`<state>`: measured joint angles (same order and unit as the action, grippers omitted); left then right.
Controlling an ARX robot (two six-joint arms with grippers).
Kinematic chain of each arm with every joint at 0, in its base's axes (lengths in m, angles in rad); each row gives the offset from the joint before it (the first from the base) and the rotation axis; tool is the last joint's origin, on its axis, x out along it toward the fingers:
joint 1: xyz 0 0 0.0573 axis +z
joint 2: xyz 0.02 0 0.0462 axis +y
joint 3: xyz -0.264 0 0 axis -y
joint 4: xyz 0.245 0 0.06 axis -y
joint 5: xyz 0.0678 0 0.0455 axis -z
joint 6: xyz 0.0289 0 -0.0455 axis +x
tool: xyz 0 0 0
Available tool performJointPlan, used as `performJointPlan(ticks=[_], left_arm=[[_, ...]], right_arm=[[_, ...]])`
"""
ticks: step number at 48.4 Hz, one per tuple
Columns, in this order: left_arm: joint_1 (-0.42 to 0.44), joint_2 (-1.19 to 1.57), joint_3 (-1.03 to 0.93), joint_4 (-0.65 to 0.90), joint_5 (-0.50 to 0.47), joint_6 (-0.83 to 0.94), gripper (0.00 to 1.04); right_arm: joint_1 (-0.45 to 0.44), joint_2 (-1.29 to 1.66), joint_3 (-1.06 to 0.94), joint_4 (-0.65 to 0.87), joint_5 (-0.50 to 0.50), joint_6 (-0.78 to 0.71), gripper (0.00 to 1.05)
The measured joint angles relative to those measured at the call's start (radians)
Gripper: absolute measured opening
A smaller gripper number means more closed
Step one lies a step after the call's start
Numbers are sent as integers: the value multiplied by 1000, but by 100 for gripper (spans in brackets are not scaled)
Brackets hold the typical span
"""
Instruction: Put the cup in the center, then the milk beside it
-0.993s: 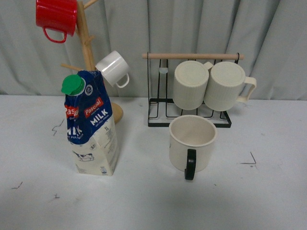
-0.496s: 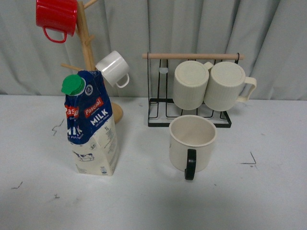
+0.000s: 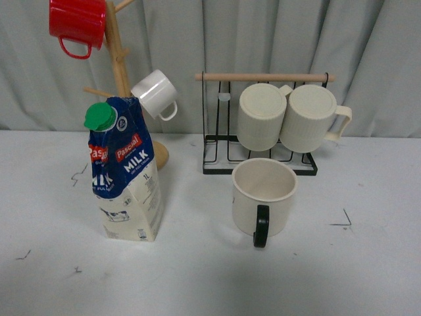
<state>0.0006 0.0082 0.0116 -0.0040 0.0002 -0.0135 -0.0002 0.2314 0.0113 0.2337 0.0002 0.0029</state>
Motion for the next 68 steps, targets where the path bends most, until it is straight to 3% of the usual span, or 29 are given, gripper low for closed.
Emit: performJointPlan(ticks=[14, 17, 29, 35, 38, 47, 50, 53, 55, 58, 68], left_arm=[[0, 0, 0, 0, 0, 0, 98], [0, 0, 0, 0, 0, 0, 98], [0, 0, 0, 0, 0, 0, 98], [0, 0, 0, 0, 0, 0, 98], [0, 0, 0, 0, 0, 0, 98], [0, 1, 0, -7, -2, 0, 98], [-60, 156, 126, -307, -120, -40, 98], [-105, 328, 239, -436, -167, -68, 98], [-126, 374, 273, -424, -176, -73, 98], [-144, 415, 299, -373, -184, -73, 98], [-176, 641, 391, -109, -200, -58, 98]], right_arm=[[0, -68, 0, -75, 0, 0, 2], [0, -190, 0, -240, -1, 0, 2], [0, -227, 0, -237, 0, 0, 2], [0, -227, 0, -237, 0, -1, 19], [0, -227, 0, -238, 0, -1, 36], [0, -227, 0, -238, 0, -1, 61], [0, -227, 0, -238, 1, -1, 76], [0, -227, 0, -237, -1, -1, 88], [0, -227, 0, -237, 0, -1, 96], [0, -227, 0, -238, 0, 0, 100], [0, -227, 0, -237, -1, -1, 98]])
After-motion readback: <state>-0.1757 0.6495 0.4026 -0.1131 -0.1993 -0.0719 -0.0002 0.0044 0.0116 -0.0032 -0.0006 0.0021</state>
